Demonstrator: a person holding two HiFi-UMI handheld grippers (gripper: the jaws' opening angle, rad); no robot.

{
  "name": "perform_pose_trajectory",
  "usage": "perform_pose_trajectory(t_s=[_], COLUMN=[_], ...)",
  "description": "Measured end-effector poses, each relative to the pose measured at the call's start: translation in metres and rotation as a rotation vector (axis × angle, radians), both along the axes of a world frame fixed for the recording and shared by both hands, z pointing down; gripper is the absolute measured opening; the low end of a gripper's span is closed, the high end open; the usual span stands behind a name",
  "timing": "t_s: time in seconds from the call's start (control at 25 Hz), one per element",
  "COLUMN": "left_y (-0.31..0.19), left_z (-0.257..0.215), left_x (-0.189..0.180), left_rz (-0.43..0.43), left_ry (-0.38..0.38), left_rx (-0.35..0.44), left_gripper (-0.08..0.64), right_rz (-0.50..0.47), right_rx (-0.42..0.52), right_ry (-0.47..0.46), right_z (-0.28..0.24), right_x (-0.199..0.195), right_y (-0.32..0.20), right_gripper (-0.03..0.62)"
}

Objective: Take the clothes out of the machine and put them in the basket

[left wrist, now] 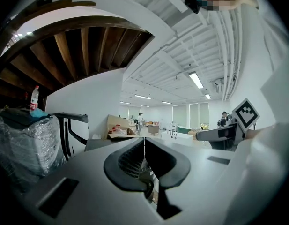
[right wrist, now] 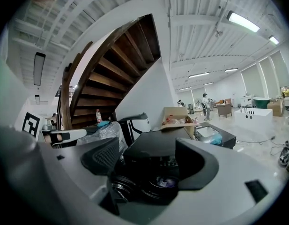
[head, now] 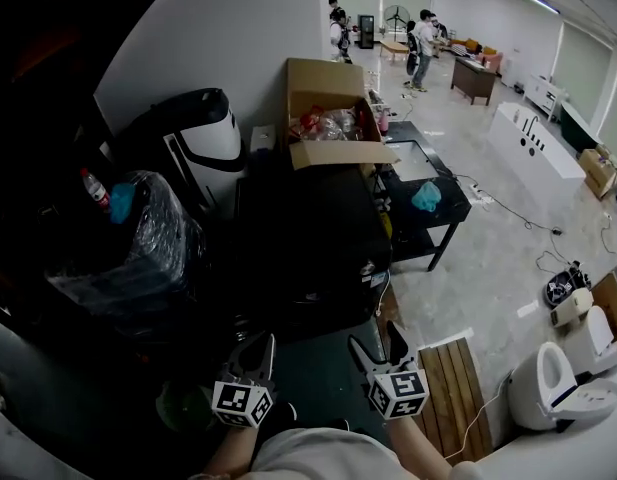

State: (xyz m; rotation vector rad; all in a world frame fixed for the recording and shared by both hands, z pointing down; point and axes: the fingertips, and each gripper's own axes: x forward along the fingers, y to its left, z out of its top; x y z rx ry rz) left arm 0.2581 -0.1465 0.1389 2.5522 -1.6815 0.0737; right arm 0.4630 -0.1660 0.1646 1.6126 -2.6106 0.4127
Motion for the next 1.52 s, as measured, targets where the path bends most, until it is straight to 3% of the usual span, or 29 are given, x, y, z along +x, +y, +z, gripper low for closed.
perform_pose_trajectory(t_s=[0.28,0.8,1.52], left_y=[0.013,0.007,-0.057], left_z=[-0.011,0.002,0.058], left_x=[0.006,-0.003,-0.054], left_rz=[-0.055,-0.075,-0.077], left_ry=[-0.009,-0.018,0.005], left_rx=[0.009,-0.006,-0.016], left_gripper=[0.021,0.021,0.021], right_rz=[-0.046,-0.078,-0.103], right_rx=[0.001,-0.020,-0.023], right_ry=[-0.020,-0.018,0.015], right_z=[-0.001,0.016,0.056], right_x=[0.009,-0.003,-0.046], right_y=[0.008,0.005,-0.072], right_gripper=[0.371,0.368,0.367])
